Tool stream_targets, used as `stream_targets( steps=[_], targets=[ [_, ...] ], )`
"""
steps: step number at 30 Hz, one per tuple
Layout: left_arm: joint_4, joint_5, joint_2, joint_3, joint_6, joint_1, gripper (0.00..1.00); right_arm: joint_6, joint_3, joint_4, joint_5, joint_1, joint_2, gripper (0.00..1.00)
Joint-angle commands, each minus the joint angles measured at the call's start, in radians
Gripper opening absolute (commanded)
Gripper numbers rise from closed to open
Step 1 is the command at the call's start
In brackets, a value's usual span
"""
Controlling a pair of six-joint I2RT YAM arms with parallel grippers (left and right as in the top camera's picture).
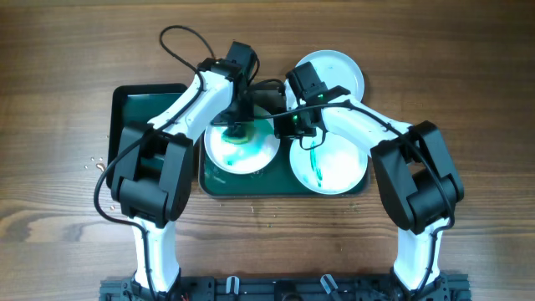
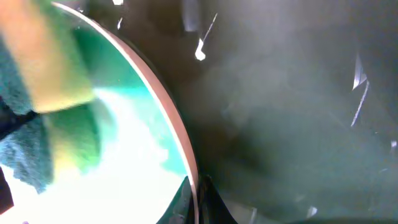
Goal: Clean dirty plates on tray and stack at the side
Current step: 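Scrub the left plate's green smear with the sponge in the left gripper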
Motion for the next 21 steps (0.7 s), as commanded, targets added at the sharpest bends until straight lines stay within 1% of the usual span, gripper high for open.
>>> stream_targets(
  steps=[1, 3, 4, 9, 10, 11, 15, 17, 19, 21],
  targets=[
    [-0.081, -0.116, 0.011, 0.004, -0.121, 0.009, 0.04, 0.0, -0.008, -0.005, 0.01, -0.004, 0.031, 0.04],
    [-0.123, -0.005, 0.011, 0.004, -0.116, 0.009, 0.04, 0.0, -0.008, -0.005, 0.01, -0.004, 0.031, 0.04],
    [-0.143, 0.077, 0.011, 0.004, -0.094, 0.009, 0.04, 0.0, -0.008, -0.005, 0.01, -0.004, 0.031, 0.04],
    [-0.163, 0.483, 0.011, 0.004, 0.145, 0.009, 0.04, 0.0, -0.008, -0.005, 0.008, -0.004, 0.031, 0.04],
    [-0.159, 0.537, 0.011, 0.004, 0.177, 0.009, 0.04, 0.0, -0.008, -0.005, 0.006, -0.004, 0.031, 0.04],
    [-0.152, 0.56, 0.011, 0.004, 0.184, 0.009, 0.04, 0.0, -0.008, -0.005, 0.006, -0.004, 0.031, 0.04],
    [-0.069, 0.55, 0.011, 0.004, 0.183, 0.01, 0.04, 0.0, -0.008, -0.006, 0.006, -0.004, 0.031, 0.04],
    [0.012, 0.48, 0.011, 0.004, 0.168, 0.01, 0.04, 0.0, -0.008, -0.009, 0.006, -0.004, 0.031, 0.04],
    [0.05, 0.422, 0.011, 0.004, 0.164, 0.01, 0.04, 0.0, -0.008, -0.009, 0.006, -0.004, 0.031, 0.04],
    [0.079, 0.317, 0.011, 0.004, 0.136, 0.01, 0.04, 0.0, -0.008, -0.009, 0.006, -0.004, 0.031, 0.05]
  ],
)
